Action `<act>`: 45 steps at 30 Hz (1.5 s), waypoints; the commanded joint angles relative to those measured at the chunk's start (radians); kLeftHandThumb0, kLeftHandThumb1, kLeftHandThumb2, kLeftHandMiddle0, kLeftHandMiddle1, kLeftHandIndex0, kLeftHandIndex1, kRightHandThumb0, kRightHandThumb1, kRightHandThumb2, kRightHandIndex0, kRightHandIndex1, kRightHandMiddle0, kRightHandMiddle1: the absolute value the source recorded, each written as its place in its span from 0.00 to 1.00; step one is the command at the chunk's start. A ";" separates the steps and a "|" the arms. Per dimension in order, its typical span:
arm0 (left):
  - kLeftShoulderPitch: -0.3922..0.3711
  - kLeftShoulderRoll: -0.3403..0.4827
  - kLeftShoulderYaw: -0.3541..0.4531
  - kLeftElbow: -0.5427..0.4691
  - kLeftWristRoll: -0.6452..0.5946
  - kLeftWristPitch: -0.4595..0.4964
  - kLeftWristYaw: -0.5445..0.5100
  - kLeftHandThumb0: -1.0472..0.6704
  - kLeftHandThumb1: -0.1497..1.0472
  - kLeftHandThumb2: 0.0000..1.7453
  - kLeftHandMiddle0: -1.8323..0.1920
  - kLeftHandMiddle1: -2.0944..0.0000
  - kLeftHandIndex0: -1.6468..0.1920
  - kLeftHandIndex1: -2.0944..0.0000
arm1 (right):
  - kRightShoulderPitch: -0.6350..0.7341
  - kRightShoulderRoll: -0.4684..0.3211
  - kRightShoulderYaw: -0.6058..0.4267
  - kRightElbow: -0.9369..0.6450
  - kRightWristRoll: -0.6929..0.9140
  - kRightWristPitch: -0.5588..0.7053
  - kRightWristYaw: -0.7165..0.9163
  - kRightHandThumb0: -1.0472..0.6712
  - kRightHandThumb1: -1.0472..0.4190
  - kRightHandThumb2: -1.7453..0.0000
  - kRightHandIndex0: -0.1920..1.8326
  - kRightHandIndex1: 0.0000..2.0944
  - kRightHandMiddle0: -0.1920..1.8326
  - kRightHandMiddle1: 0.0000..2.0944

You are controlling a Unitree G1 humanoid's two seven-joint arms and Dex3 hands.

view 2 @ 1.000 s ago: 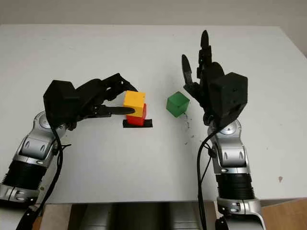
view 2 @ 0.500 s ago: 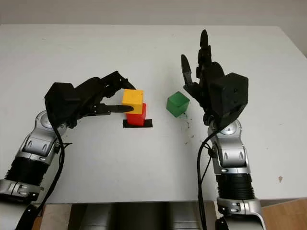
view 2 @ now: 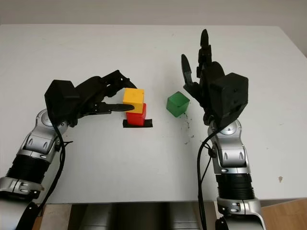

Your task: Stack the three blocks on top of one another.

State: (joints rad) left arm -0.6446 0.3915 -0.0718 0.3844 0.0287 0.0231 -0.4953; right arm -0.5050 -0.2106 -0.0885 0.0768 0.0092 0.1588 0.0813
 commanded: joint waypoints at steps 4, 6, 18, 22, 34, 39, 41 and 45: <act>-0.020 -0.002 0.000 -0.007 0.003 -0.007 -0.004 0.36 1.00 0.07 0.89 0.97 0.78 0.19 | 0.010 0.001 -0.003 -0.010 0.000 -0.005 -0.004 0.22 0.00 0.66 0.00 0.00 0.00 0.01; -0.020 -0.001 -0.001 -0.005 0.004 -0.009 -0.007 0.36 1.00 0.07 0.89 0.97 0.78 0.19 | 0.010 0.000 -0.004 -0.009 0.001 -0.006 -0.003 0.22 0.00 0.66 0.00 0.00 0.00 0.01; -0.020 0.000 -0.001 -0.005 0.011 -0.005 -0.010 0.36 1.00 0.07 0.88 0.97 0.77 0.20 | 0.016 0.001 -0.003 -0.023 0.002 -0.002 -0.007 0.21 0.00 0.67 0.00 0.00 0.00 0.01; -0.019 0.000 0.000 -0.001 0.015 -0.006 -0.009 0.36 1.00 0.05 0.89 0.97 0.78 0.25 | 0.017 0.002 0.000 -0.029 -0.001 0.004 -0.010 0.21 0.00 0.66 0.00 0.00 0.00 0.01; -0.013 0.014 -0.007 -0.017 0.042 0.006 -0.017 0.29 1.00 0.03 0.97 0.97 0.73 0.81 | 0.019 0.003 0.005 -0.028 0.001 -0.003 0.000 0.22 0.00 0.66 0.00 0.00 0.00 0.00; -0.007 0.028 -0.015 -0.036 0.063 0.008 -0.017 0.26 0.99 0.03 0.97 0.97 0.76 0.82 | 0.021 -0.002 0.005 -0.029 -0.002 -0.005 0.006 0.23 0.00 0.65 0.00 0.00 0.00 0.00; -0.001 0.037 -0.016 -0.048 0.067 0.000 -0.025 0.22 1.00 0.03 0.96 0.97 0.79 0.85 | 0.022 -0.002 0.005 -0.032 -0.003 -0.001 0.007 0.22 0.00 0.66 0.00 0.00 0.00 0.00; 0.012 0.045 -0.002 -0.079 0.031 0.018 -0.061 0.16 0.98 0.03 0.97 0.98 0.83 0.91 | 0.023 -0.003 0.003 -0.032 -0.005 -0.003 0.006 0.22 0.00 0.66 0.00 0.00 0.00 0.00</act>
State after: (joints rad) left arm -0.6430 0.4290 -0.0831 0.3313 0.0711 0.0364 -0.5462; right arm -0.4878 -0.2103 -0.0860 0.0659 0.0051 0.1639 0.0875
